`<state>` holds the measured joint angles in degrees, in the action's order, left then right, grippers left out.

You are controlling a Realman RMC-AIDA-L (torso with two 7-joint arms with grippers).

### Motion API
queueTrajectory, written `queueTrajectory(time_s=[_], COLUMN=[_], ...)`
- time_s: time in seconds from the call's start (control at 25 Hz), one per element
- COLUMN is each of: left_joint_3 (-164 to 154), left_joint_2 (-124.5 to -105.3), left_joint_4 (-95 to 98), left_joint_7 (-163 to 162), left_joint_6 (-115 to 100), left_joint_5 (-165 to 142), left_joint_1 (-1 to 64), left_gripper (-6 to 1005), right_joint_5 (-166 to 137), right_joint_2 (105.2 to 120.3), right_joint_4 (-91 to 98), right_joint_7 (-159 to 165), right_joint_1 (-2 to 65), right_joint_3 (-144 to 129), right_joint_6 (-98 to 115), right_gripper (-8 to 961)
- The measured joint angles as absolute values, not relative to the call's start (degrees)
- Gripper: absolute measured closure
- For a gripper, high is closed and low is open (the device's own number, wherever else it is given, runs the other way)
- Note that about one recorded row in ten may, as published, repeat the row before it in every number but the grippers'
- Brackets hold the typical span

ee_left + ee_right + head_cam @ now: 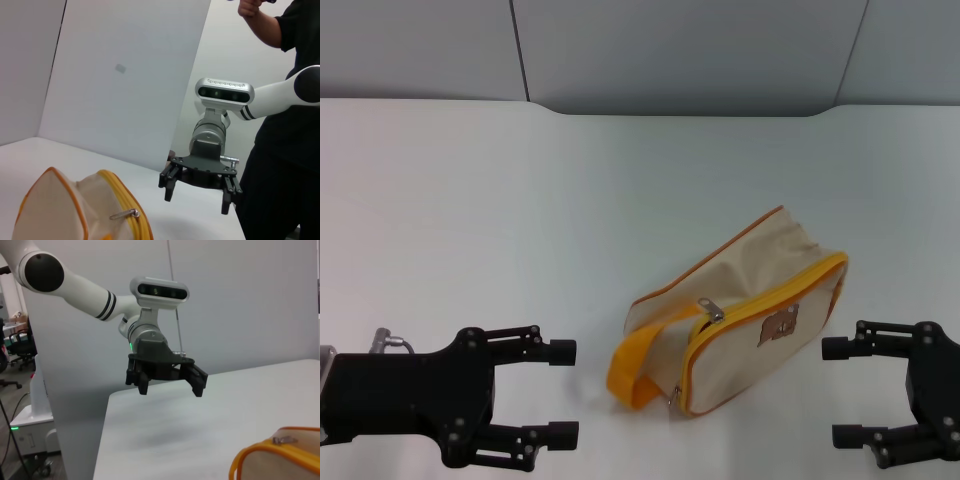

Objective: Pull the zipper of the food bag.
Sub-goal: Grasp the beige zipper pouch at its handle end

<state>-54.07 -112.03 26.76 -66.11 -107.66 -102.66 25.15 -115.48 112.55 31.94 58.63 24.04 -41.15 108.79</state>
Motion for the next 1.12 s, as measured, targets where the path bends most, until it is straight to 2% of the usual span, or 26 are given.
queueTrajectory(time_s=[0.52, 0.8, 0.92, 1.12], left_joint_3=[-54.2, -53.8, -53.7, -55.1], left_joint_2=[-111.53, -111.9, -113.25, -117.26], left_joint_4=[27.0, 26.8, 26.5, 26.6], left_joint_7=[-65.9, -65.6, -65.6, -65.4], left_joint_6=[-108.0, -106.6, -104.0, -99.5], left_joint_5=[-102.7, -102.7, -102.7, -104.0], left_joint_1=[24.2, 24.2, 24.2, 25.0], left_gripper=[178, 177, 177, 177], right_joint_5=[-115.4, -115.4, -115.4, -115.4], right_joint_2=[113.19, 113.2, 113.21, 113.21], right_joint_4=[31.6, 31.6, 31.6, 31.6], right_joint_7=[58.5, 58.5, 58.8, 58.9], right_joint_1=[24.2, 24.3, 24.3, 24.1], right_joint_3=[-37.4, -37.3, -37.1, -36.1], right_joint_6=[110.7, 110.7, 110.7, 110.7], right_gripper=[127, 127, 127, 128])
